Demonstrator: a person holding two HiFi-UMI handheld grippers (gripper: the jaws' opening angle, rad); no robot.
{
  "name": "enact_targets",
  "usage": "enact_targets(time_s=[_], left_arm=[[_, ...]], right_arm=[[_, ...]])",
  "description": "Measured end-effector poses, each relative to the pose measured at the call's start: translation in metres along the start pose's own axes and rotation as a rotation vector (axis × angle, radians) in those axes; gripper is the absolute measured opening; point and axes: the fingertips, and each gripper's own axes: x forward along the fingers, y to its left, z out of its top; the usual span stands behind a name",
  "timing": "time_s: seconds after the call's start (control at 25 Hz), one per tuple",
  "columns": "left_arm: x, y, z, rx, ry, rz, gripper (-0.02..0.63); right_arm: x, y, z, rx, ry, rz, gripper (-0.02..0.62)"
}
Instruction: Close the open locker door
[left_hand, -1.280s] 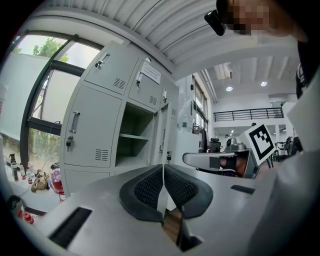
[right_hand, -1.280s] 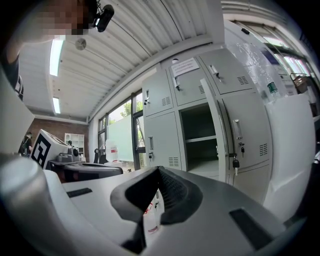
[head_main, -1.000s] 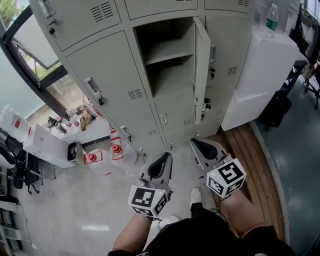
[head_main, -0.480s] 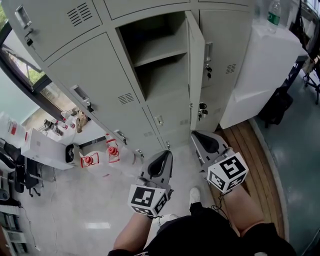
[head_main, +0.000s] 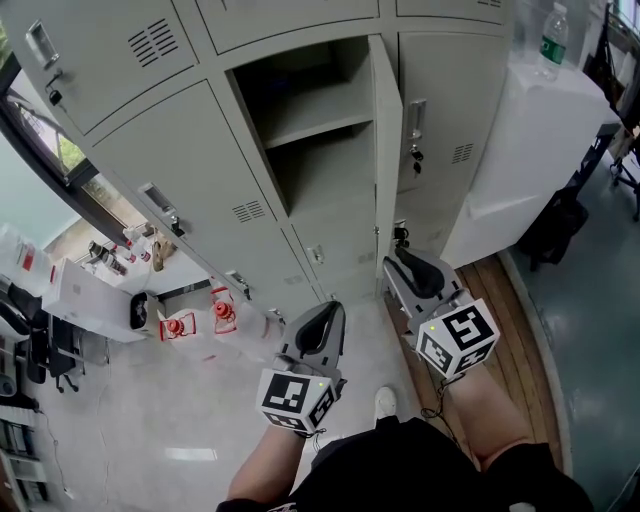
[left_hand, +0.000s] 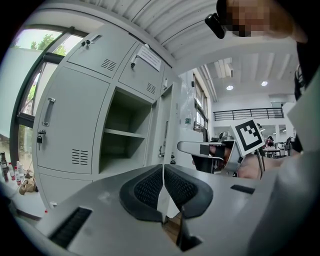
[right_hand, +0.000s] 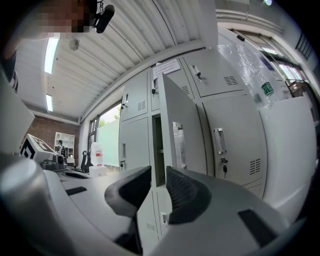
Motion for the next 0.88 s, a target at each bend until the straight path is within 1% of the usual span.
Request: enact_targets(time_s=[0.16, 0.28, 0.44, 0.64, 0.88], left_arm=[[0.007, 0.000, 0.004, 0.003, -0.005, 0.015, 0.023], [0.012, 0.000, 0.004, 0.005, -0.003, 0.026, 0.022], [0.015, 0.003, 0.006, 0.007, -0.004, 0.046, 0.021], [0.018, 0.005, 0.008, 0.009, -0.009, 0.074, 0.022], [0.022, 0.007, 0.013, 0.012, -0.016, 0.095, 0.021]], right_arm=[[0.009, -0.014, 0.006, 0.015, -0.002, 0.006, 0.192], [0.017, -0.024, 0.009, 0.020, 0.000, 0.021, 0.212], [0.028, -0.029, 0.012, 0.033, 0.003, 0.064, 0.244], [0.037, -0.029, 0.015, 0.023, 0.008, 0.101, 0.265], [0.047, -0.026, 0.021, 0.012, 0.006, 0.124, 0.267]])
